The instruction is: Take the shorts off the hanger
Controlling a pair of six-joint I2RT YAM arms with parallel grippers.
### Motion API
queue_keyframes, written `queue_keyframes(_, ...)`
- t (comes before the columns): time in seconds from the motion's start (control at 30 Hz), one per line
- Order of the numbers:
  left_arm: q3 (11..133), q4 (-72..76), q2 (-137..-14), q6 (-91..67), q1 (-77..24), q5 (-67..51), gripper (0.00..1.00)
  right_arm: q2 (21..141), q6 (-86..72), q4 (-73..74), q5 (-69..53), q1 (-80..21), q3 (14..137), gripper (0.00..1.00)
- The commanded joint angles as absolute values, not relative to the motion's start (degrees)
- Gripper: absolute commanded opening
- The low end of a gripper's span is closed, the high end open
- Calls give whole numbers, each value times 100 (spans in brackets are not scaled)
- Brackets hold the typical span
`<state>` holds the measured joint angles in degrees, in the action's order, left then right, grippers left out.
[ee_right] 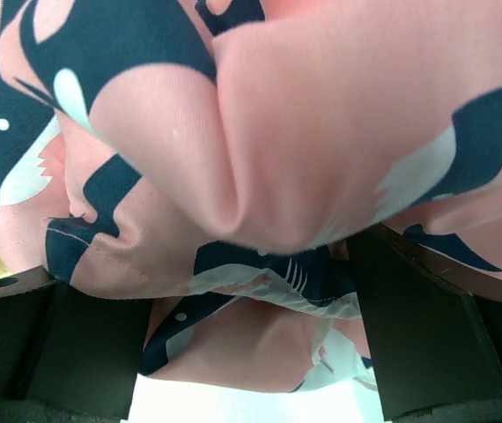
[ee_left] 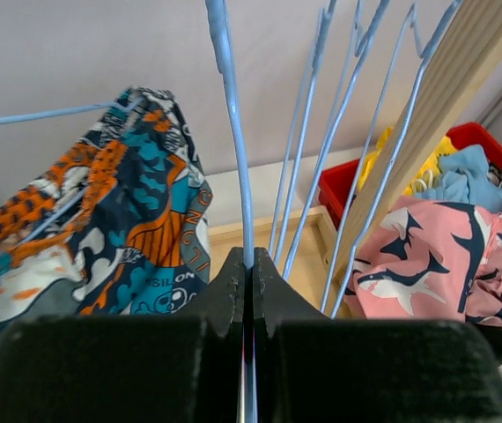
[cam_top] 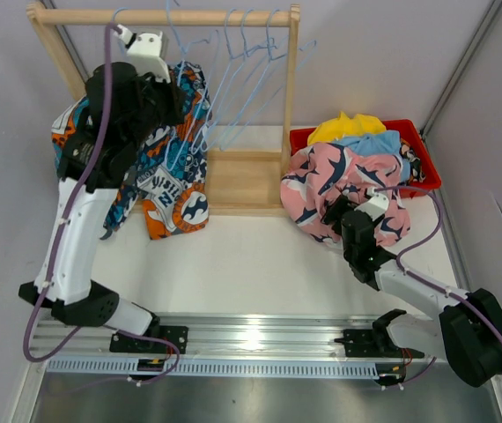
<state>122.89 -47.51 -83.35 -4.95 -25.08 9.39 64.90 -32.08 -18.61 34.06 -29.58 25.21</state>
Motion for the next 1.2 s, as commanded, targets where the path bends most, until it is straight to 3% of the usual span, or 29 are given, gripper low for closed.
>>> queue_keyframes(0.0,12322,-4298,-8656,-439,-2496,624,0,6407,-3366,-2179,3612,-3006,2347,88)
queue_keyframes(0.37,13324,-4386,-9860,-466,-2496,650,0,6583,-3349,-2645,3560,-3006,2083,88)
queue_keyframes(0.6,13149,-4482,-9792,-510,-2496,721,1,6504,-3349,-2716,3559,-3006,1995,88)
queue_keyframes(0.67,12983,-4561,-9607,-501,-2496,773,12,6486,-3331,-2760,3525,-3006,1978,89)
queue_keyframes(0.7,12903,-4562,-9328,-457,-2496,895,28,6469,-3314,-2777,3481,-3006,1960,88)
queue_keyframes(0.87,11533,-4264,-8097,-185,-2470,1730,66,6416,-3287,-2874,3402,-3015,1890,89)
queue_keyframes(1.0,10487,-3798,-7121,-167,-2164,2118,79,6451,-3296,-2988,3305,-3032,1846,89)
queue_keyframes(1.17,10301,-3613,-6864,-211,-1609,2250,81,6539,-3340,-3050,3199,-3059,1837,89)
